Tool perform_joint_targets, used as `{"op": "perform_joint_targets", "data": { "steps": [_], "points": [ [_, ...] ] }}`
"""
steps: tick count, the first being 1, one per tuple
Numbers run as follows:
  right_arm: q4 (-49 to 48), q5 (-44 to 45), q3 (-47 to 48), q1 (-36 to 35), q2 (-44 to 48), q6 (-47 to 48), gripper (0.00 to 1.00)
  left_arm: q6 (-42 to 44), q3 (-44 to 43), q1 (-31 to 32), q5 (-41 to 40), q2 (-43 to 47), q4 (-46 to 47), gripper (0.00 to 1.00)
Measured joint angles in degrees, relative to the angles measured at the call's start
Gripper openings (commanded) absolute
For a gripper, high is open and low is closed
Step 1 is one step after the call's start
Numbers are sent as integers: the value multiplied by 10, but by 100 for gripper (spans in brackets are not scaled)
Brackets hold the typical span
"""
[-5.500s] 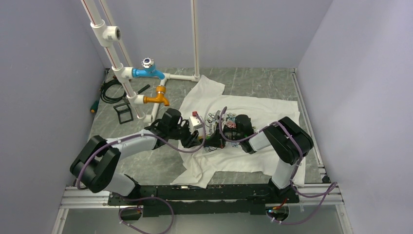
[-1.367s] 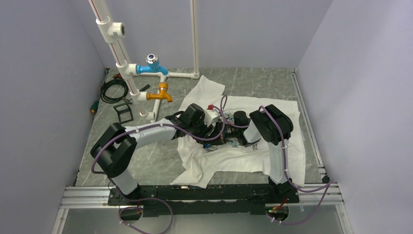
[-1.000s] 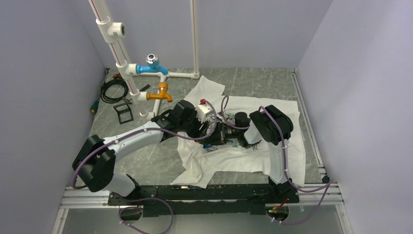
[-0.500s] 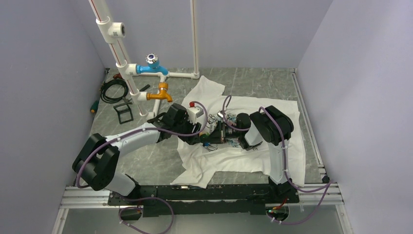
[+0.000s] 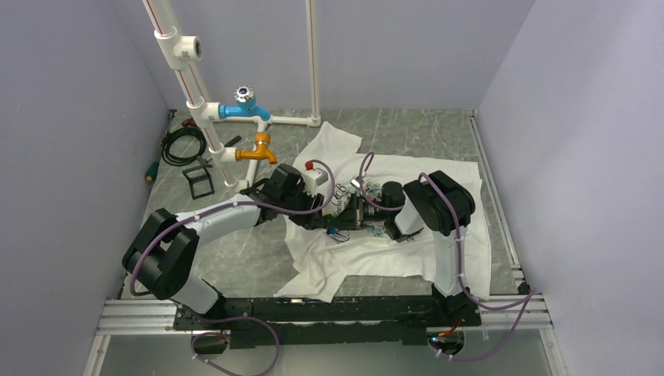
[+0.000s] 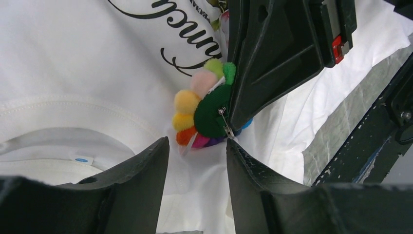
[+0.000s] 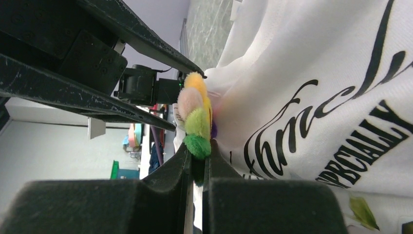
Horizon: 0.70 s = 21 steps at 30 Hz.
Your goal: Remove the brooch from the garment
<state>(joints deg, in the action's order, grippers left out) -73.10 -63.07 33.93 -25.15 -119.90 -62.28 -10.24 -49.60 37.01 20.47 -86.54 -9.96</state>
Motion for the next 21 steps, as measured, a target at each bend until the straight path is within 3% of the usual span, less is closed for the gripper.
{"op": "perform_joint_targets", "data": {
  "steps": [21],
  "points": [
    [-3, 0, -7, -2, 14, 23, 0, -17, -11, -7, 42, -33, 16, 54]
  ]
}}
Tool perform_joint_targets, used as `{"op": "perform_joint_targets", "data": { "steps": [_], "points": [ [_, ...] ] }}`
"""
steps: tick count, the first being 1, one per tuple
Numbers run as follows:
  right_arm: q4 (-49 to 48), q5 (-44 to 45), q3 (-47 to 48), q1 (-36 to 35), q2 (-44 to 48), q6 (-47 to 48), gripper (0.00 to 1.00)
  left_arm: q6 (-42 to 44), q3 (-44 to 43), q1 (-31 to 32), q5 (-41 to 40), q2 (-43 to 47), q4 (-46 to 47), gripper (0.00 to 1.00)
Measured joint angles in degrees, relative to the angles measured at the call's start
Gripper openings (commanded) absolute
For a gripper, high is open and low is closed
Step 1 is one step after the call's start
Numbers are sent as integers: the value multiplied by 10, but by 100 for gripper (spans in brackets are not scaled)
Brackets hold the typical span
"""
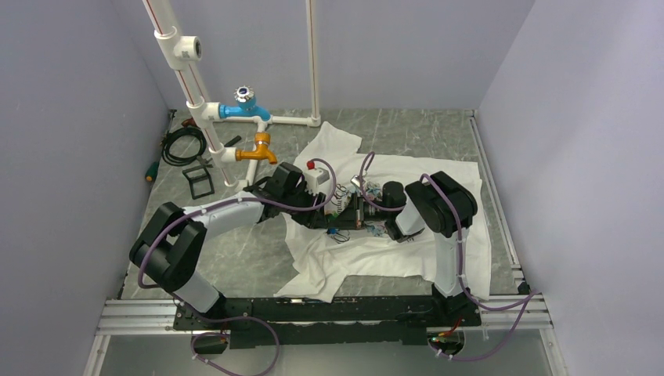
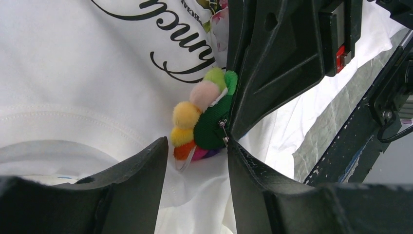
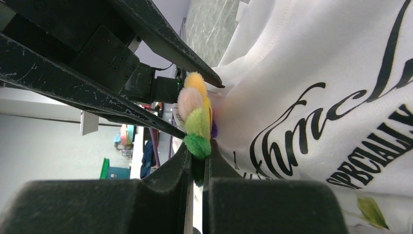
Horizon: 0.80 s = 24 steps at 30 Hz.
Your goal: Remove the brooch from the garment
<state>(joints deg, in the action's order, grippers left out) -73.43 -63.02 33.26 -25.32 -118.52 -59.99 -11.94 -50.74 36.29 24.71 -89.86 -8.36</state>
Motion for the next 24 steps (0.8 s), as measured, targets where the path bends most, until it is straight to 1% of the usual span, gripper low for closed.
{"op": "perform_joint_targets", "data": {
  "steps": [10, 15, 19, 24],
  "points": [
    [-5, 0, 0, -2, 0, 0, 0, -9, -6, -8, 9, -6, 2, 48],
    [-5, 1, 0, -2, 0, -1, 0, -11, -9, -10, 9, -11, 0, 50],
    [-5, 1, 0, -2, 0, 0, 0, -11, -10, -10, 9, -12, 0, 54],
    [-7, 1, 0, -2, 0, -1, 0, -11, -9, -16, 14, -11, 1, 54]
  ]
}}
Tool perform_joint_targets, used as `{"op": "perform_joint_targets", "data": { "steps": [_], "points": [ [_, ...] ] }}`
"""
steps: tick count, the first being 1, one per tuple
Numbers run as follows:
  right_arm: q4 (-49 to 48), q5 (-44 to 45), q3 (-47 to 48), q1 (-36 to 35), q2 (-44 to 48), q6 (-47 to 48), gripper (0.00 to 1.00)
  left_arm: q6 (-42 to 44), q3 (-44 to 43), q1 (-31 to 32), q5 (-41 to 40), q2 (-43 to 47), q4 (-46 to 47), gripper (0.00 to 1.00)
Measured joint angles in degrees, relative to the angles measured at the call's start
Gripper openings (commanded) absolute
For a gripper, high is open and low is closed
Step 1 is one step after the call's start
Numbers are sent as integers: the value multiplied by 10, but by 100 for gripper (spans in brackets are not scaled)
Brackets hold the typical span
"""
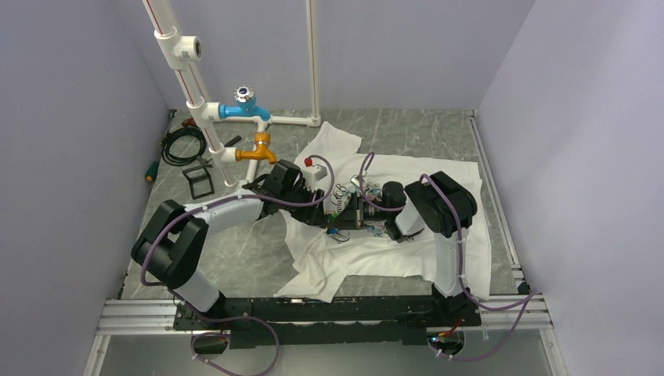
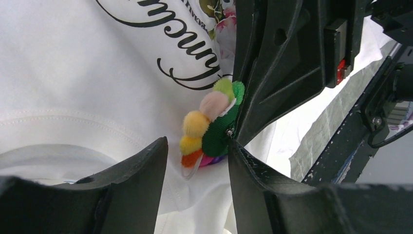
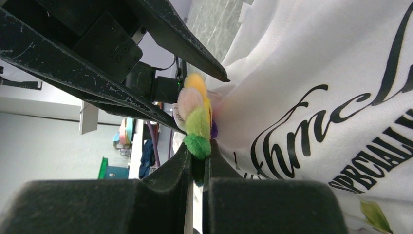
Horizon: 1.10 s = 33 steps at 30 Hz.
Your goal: Remove the brooch from the garment
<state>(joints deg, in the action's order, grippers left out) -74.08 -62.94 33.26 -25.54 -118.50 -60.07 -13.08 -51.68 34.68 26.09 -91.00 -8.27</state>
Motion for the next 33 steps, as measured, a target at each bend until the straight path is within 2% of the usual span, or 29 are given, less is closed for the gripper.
{"op": "perform_joint_targets", "data": {
  "steps": [9, 17, 26, 33],
  "points": [
    [-10, -1, 0, -1, 0, -4, 0, -8, 36, -14, 56, 12, 38, 51],
    [-17, -1, 0, -2, 0, -6, 0, -18, 36, -16, 60, 12, 45, 47],
    [-19, 4, -2, -2, 0, -3, 0, -27, 24, -16, 60, 0, 35, 38],
    [-18, 11, -3, -2, 0, 0, 0, -27, 7, -13, 51, -12, 12, 36]
  ]
}}
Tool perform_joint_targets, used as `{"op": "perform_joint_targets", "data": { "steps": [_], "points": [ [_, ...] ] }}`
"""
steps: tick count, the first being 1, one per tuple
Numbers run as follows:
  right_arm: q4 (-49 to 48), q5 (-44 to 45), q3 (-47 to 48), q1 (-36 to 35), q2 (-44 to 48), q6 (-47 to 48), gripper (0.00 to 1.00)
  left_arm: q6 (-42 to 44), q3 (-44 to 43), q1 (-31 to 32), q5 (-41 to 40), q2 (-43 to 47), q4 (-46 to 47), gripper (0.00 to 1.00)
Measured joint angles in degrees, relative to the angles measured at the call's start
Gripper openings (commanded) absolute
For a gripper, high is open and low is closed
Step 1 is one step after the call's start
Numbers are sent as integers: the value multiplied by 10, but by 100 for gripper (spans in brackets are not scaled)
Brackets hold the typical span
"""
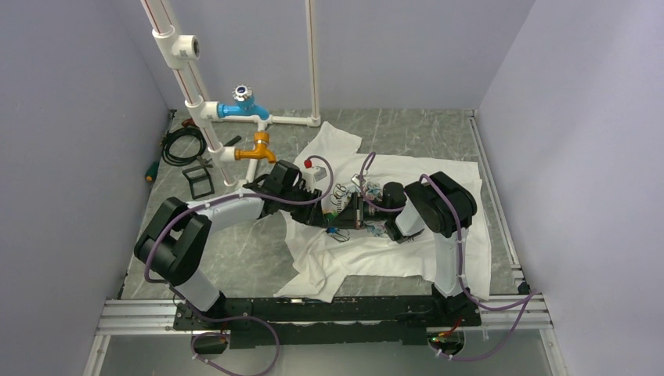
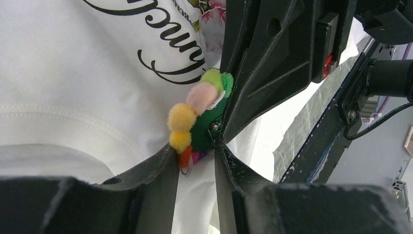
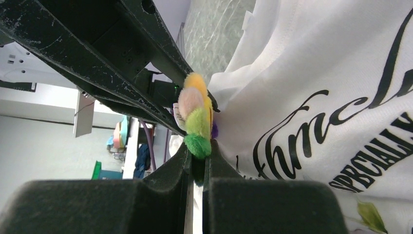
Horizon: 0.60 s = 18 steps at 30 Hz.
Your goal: Remove the brooch from the garment
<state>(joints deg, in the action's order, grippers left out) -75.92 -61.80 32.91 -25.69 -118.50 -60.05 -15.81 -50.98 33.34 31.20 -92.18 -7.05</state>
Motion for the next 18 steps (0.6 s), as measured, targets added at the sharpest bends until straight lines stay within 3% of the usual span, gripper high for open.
{"op": "perform_joint_targets", "data": {
  "steps": [5, 18],
  "points": [
    [3, 2, 0, 0, 0, 2, 0, 0, -8, 0, -2, -4, -12, 39],
    [95, 9, 0, 0, 34, 76, 0, 15, 8, 0, -10, 14, -3, 62]
  ]
}}
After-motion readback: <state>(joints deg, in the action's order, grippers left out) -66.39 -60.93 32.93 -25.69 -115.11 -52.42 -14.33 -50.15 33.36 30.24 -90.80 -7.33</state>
